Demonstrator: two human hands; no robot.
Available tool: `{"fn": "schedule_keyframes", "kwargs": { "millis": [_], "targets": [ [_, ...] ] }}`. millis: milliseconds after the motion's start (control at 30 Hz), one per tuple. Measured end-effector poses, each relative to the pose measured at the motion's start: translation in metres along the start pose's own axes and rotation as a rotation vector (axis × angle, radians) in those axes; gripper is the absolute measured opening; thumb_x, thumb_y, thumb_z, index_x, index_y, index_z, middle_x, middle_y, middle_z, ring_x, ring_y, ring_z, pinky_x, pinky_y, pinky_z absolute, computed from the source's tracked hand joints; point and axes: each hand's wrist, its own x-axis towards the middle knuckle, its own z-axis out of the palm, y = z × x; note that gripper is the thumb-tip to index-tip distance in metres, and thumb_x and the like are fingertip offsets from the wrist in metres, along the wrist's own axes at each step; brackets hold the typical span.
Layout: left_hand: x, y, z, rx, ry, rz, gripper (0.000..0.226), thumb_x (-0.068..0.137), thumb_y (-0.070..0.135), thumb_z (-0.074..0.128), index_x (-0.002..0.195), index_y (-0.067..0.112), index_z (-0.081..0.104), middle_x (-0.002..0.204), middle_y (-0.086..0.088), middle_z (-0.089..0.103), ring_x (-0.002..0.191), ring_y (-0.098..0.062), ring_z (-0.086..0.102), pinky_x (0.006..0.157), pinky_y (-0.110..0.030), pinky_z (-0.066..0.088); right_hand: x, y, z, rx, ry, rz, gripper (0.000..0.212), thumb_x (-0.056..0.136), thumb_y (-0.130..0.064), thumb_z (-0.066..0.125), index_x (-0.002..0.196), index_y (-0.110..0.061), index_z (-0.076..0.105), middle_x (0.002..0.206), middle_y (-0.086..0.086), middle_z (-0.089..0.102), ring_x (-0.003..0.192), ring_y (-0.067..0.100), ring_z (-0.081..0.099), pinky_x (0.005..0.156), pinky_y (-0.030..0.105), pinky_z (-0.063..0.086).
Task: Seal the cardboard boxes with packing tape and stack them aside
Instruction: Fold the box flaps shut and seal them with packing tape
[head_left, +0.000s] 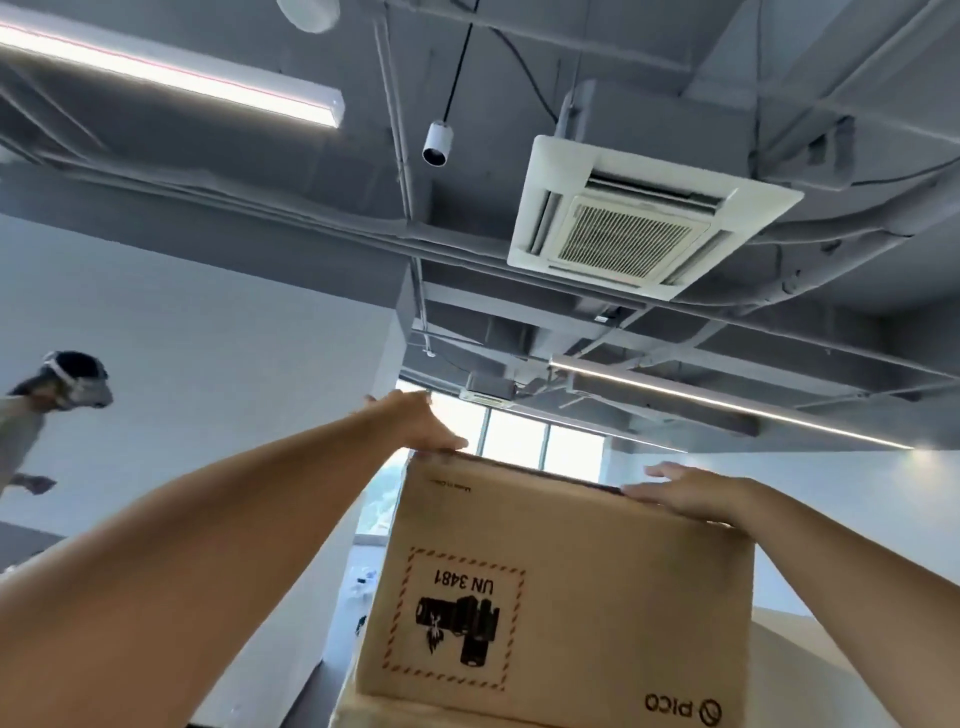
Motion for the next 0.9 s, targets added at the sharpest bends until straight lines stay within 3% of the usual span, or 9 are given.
{"fn": "schedule_keyframes", "kwargs": {
  "millis": [67,133,233,267,467,533,667,833,900],
  "targets": [
    [-0.014,0.003,-0.003,-0.025,-0.172,-0.045,0.082,0.093,0.062,0.050,0.154,0.011,0.028,0.162,-0.011,0.025,0.147,-0.032,0.026,0.116,-0.046,0.025,0.004,-0.002,-0.003,-0.042,-0.213,0.105,0.089,0.067,-0.091,0.045,0.133,-0.032,0.056,0.142,0.001,0.050,0.123,0.024,0.053,0.105,0.043,0.041],
    [-0.015,-0.001,-0.004,-0.120,-0.330,-0.170,0.079,0.094,0.059,0.053,0.152,0.010,0.031,0.160,-0.013,0.028,0.142,-0.036,0.036,0.109,-0.048,0.035,0.000,-0.005,-0.006,-0.002,-0.293,0.117,0.069,0.080,-0.081,0.045,0.112,-0.025,0.068,0.115,0.002,0.066,0.100,0.020,0.064,0.091,0.036,0.048],
    [-0.018,-0.003,-0.001,-0.427,-0.554,-0.407,0.091,0.069,0.059,0.082,0.140,0.011,0.051,0.138,-0.015,0.058,0.112,-0.040,0.065,0.093,-0.054,0.053,-0.002,0.001,-0.007,0.021,-0.284,0.071,0.062,0.085,-0.075,0.045,0.112,-0.023,0.069,0.103,0.001,0.068,0.089,0.017,0.066,0.083,0.032,0.049],
    [-0.018,-0.001,-0.001,-0.473,-0.577,-0.402,0.078,0.073,0.057,0.080,0.130,0.009,0.059,0.122,-0.015,0.068,0.099,-0.037,0.071,0.085,-0.052,0.057,-0.005,0.002,-0.007,0.021,-0.262,0.063,0.061,0.087,-0.073,0.044,0.115,-0.024,0.066,0.108,0.001,0.065,0.092,0.019,0.065,0.086,0.033,0.048],
    [-0.067,0.024,-0.013,-0.414,-0.320,-0.225,0.042,0.096,0.051,0.057,0.089,0.010,0.062,0.055,-0.007,0.069,0.044,-0.022,0.067,0.039,-0.029,0.053,-0.035,0.018,-0.013,0.103,-0.153,0.020,0.057,0.087,-0.071,0.047,0.122,-0.029,0.063,0.109,-0.001,0.065,0.094,0.019,0.066,0.090,0.034,0.049],
    [-0.082,0.025,-0.021,-0.416,-0.222,-0.165,0.038,0.097,0.047,0.057,0.092,0.010,0.059,0.061,-0.006,0.069,0.050,-0.020,0.067,0.041,-0.028,0.049,-0.053,0.020,-0.019,0.143,-0.103,-0.024,0.055,0.092,-0.065,0.045,0.126,-0.024,0.060,0.116,0.000,0.062,0.097,0.019,0.061,0.086,0.032,0.044],
    [-0.107,0.026,-0.031,-0.521,0.004,0.001,0.042,0.093,0.043,0.062,0.120,0.010,0.057,0.099,-0.006,0.064,0.080,-0.017,0.061,0.061,-0.029,0.046,-0.087,0.023,-0.027,0.286,0.099,-0.102,0.071,0.092,-0.062,0.049,0.149,-0.022,0.036,0.151,0.005,0.039,0.132,0.029,0.043,0.104,0.039,0.034],
    [-0.165,0.026,-0.034,-0.739,0.192,0.142,0.015,0.099,0.029,0.056,0.107,0.023,0.046,0.086,0.008,0.052,0.076,-0.007,0.053,0.064,-0.023,0.046,-0.148,0.036,-0.021,0.410,0.312,-0.164,0.076,0.089,-0.065,0.049,0.152,-0.030,0.024,0.152,0.002,0.038,0.132,0.031,0.043,0.102,0.044,0.036],
    [-0.189,0.024,-0.028,-0.785,0.255,0.165,0.026,0.097,0.033,0.058,0.120,0.033,0.045,0.091,0.013,0.051,0.080,-0.008,0.052,0.066,-0.024,0.043,-0.179,0.043,-0.015,0.399,0.389,-0.180,0.074,0.091,-0.065,0.046,0.152,-0.033,0.021,0.151,0.001,0.039,0.131,0.032,0.043,0.103,0.048,0.036]
  ]
}}
